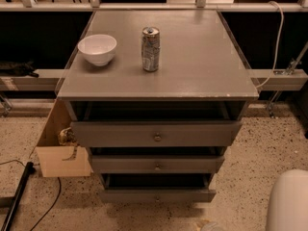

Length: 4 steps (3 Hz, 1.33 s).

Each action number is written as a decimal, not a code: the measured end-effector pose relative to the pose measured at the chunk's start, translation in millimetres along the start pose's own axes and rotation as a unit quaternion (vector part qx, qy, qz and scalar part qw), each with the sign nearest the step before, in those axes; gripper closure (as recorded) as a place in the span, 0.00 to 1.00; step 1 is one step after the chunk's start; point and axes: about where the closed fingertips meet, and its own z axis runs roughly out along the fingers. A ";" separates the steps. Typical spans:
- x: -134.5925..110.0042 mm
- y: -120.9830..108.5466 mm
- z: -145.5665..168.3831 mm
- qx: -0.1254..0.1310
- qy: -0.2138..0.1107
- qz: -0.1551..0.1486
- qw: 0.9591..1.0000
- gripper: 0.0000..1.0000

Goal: Open bottom drawer

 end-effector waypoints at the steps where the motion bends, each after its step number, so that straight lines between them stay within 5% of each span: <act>1: -8.2 -7.7 21.1 0.019 0.011 -0.019 1.000 0.12; 2: -28.7 -4.4 44.1 0.047 0.020 -0.081 0.995 0.00; 4: -40.0 -2.4 51.1 0.055 0.016 -0.100 0.993 0.00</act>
Offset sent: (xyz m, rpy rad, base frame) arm 0.0906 0.0385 -0.0179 -0.3471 -0.1269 0.1755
